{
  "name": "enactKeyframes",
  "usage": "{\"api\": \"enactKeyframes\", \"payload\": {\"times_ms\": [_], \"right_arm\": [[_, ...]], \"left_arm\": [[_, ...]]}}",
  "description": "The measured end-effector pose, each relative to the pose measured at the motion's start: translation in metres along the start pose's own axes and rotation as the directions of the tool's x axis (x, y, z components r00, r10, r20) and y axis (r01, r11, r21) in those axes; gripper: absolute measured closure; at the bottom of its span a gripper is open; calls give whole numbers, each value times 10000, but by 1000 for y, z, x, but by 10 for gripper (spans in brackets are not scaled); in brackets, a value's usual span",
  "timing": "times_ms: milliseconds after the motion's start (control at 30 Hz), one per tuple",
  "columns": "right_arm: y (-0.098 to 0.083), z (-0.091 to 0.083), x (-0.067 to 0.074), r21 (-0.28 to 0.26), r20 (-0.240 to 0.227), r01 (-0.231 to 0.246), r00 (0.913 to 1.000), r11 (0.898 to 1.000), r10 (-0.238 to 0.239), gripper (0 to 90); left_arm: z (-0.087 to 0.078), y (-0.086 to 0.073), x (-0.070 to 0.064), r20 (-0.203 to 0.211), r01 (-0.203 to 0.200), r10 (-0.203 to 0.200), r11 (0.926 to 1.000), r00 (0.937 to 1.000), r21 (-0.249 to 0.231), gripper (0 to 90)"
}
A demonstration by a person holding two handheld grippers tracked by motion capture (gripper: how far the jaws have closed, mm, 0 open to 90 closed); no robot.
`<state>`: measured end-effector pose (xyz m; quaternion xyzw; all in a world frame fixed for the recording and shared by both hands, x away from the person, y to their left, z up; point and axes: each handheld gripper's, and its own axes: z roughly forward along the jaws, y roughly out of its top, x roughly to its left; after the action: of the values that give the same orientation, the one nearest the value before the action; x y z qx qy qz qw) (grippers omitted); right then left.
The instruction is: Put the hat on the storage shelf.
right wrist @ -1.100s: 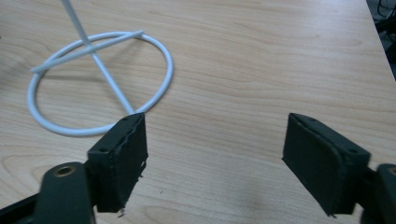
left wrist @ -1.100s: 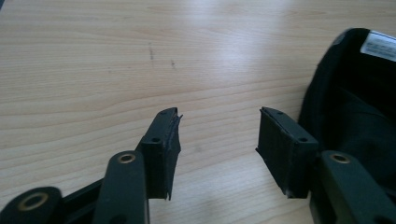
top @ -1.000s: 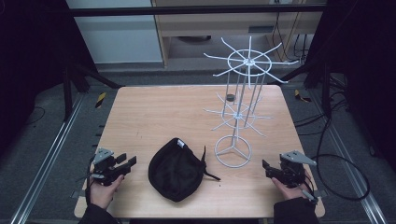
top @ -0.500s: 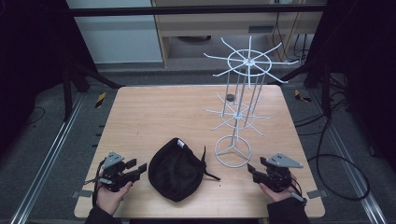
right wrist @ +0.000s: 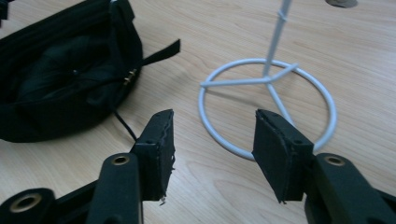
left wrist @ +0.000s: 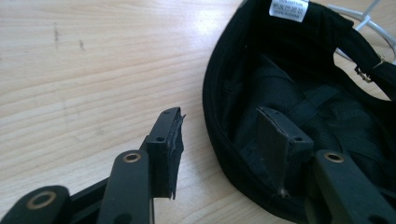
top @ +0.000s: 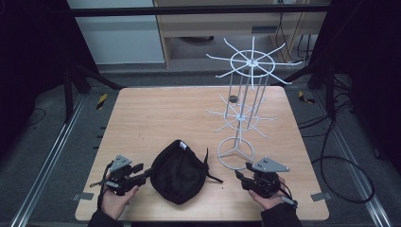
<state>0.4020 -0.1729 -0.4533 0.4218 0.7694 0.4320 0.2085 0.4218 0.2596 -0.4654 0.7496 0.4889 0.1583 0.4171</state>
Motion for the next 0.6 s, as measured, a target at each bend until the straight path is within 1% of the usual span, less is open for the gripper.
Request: {"api": "enactKeyframes", "payload": {"times_ms": [33, 67, 100, 200, 267, 300, 333, 367, 433, 467, 500, 567, 600], "right_arm": [[3, 2, 4, 4, -81, 87, 9999, 10000, -87, 499], [3, 2, 4, 4, -81, 87, 9999, 10000, -87, 499], [5, 6, 9, 47, -235, 110, 9997, 9999, -109, 506], [9, 11, 14, 42, -388, 220, 9990, 9997, -218, 514], [11, 13, 16, 15, -455, 231, 9987, 9997, -230, 517], [14, 16, 20, 13, -573, 208, 9981, 9998, -207, 521], [14, 16, 20, 13, -573, 208, 9981, 9998, -207, 521], [15, 18, 22, -3, -636, 236, 9977, 9997, -236, 521], [21, 24, 30, -39, -859, 334, 9957, 9994, -336, 518], [21, 24, 30, -39, -859, 334, 9957, 9994, -336, 518], [24, 28, 35, -22, -943, 437, 9946, 9990, -437, 518], [25, 30, 38, -24, -1010, 460, 9938, 9989, -460, 518], [27, 32, 40, -25, -1058, 497, 9931, 9988, -497, 519]], "left_arm": [[1, 0, -1, 17, -15, 15, 10000, 10000, 88, 509], [2, 0, -1, 52, -16, 15, 9999, 10000, 165, 509], [4, -1, -2, 127, -25, 21, 9995, 9999, 308, 515], [9, -1, -4, 202, -36, 23, 9980, 9998, 627, 519], [11, -2, -5, 175, -20, 8, 9975, 9998, 705, 525], [14, -2, -7, 131, -50, 38, 9959, 9999, 906, 530], [14, -2, -7, 131, -50, 38, 9959, 9999, 906, 533], [18, -2, -7, 73, -102, 95, 9941, 9999, 1084, 533], [21, -2, -7, -15, -80, 82, 9920, 10000, 1257, 566], [21, -2, -7, -15, -80, 82, 9920, 10000, 1257, 579], [24, -3, -6, -52, 3, 5, 9901, 10000, 1400, 586], [25, -3, -6, -35, 66, -61, 9896, 10000, 1437, 599], [26, -2, -6, -16, 128, -127, 9895, 9999, 1439, 626]]}}
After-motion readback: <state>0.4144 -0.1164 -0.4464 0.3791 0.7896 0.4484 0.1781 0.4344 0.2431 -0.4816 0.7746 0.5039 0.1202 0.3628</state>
